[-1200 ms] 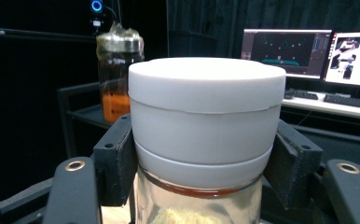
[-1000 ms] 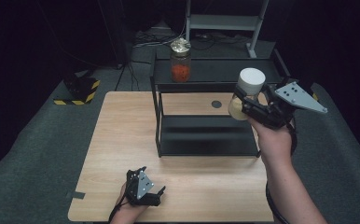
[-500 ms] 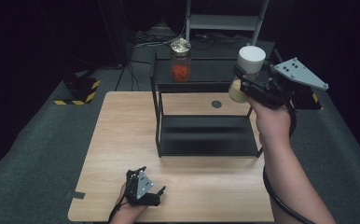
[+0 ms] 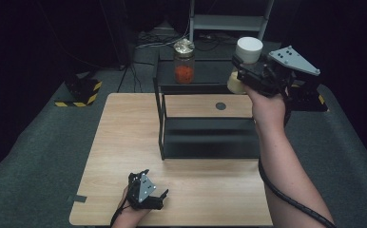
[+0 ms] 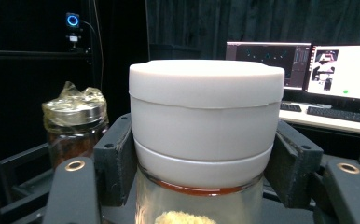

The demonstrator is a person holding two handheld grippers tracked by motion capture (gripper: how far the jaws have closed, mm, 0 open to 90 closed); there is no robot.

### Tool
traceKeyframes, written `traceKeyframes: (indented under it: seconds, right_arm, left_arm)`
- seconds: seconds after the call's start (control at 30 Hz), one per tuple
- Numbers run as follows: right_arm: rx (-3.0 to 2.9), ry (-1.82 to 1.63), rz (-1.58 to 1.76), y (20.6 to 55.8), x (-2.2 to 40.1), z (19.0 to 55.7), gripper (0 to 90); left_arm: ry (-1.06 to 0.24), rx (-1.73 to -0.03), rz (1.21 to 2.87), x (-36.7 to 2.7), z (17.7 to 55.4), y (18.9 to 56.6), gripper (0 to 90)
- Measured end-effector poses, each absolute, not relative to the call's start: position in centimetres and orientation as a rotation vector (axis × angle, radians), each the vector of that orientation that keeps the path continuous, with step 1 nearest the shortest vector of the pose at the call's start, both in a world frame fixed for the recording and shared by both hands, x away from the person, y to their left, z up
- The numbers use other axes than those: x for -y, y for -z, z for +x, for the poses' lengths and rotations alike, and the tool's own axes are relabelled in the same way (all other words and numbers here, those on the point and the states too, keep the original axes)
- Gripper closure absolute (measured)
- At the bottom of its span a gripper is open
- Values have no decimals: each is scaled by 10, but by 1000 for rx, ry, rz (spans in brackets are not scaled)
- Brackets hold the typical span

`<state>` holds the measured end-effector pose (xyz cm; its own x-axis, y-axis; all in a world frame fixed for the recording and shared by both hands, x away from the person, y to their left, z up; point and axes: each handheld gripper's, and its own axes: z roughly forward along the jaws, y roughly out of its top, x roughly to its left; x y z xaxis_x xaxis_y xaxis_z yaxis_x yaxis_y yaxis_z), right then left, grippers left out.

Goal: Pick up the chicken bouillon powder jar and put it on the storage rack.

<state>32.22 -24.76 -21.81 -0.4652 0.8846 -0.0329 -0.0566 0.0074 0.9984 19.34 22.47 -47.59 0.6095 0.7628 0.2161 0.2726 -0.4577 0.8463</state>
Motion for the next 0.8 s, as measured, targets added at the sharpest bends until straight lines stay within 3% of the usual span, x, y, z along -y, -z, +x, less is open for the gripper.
traceKeyframes:
  seconds: [0.8]
  right_arm:
    - [-1506, -1527, 914, 219, 233, 370, 345]
  left_arm:
    - [-728, -837, 1965, -233, 194, 479, 9]
